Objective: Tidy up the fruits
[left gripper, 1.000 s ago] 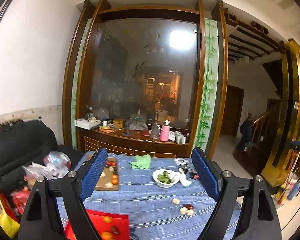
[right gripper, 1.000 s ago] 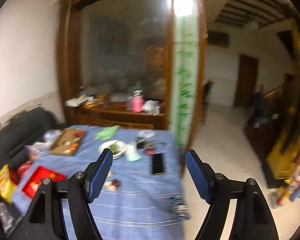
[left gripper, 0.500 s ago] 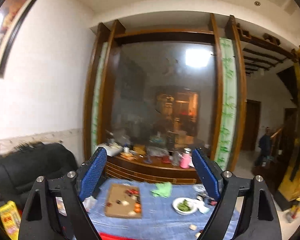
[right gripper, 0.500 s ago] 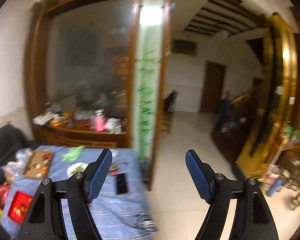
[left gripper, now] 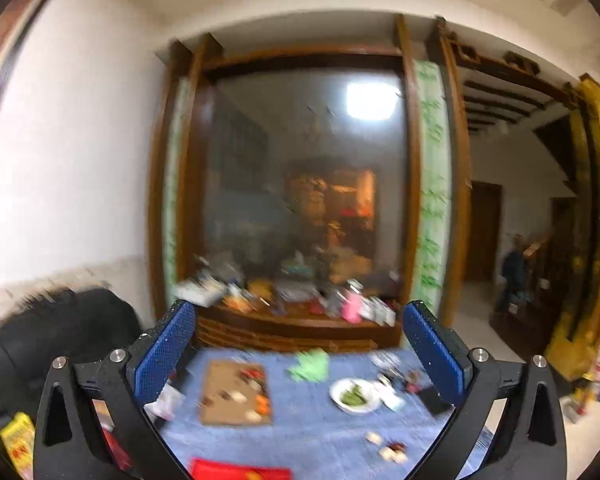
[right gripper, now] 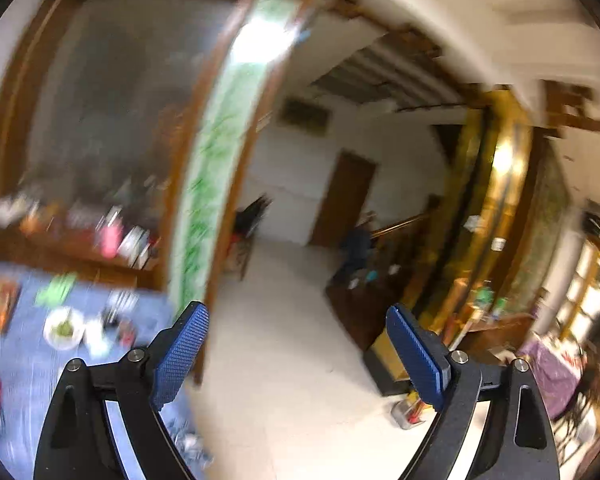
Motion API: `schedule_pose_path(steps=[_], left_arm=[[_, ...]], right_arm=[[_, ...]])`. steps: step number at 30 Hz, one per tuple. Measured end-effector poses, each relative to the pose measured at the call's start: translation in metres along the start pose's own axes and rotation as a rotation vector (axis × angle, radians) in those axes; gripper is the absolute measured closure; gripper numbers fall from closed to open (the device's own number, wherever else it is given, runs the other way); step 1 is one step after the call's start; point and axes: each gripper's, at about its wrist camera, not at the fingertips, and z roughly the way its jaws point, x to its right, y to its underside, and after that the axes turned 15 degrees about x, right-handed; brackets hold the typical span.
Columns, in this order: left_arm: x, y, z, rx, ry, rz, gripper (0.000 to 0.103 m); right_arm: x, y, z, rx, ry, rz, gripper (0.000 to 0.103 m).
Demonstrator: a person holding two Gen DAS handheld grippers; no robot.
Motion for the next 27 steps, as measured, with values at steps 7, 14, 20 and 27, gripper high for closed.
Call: schedule_pose_path(steps=[7, 14, 20, 27], left_arm=[[0.025, 0.154, 0.037, -0.223, 0.162, -0.211, 0.0], [0.03, 0.3, 0.1, -0.398, 0.08, -0.284, 0.0], [0.022, 0.388, 0.134, -0.577, -0.004, -0.315, 0.0], [0.035, 0.442, 0.149, -0.706, -0.034, -0.293, 0.0]], right_arm=[[-0.163, 0.14, 0.044, -0.217, -0.453, 0.014, 0.01], [-0.314, 0.262, 0.093, -0.367, -0.66, 0.12, 0.011], [-0.378, 0.304, 0.13, -0.426, -0.617, 0.082, 0.011], [-0.396, 0.311, 0.148, -0.385, -0.576, -0.022, 0.011]])
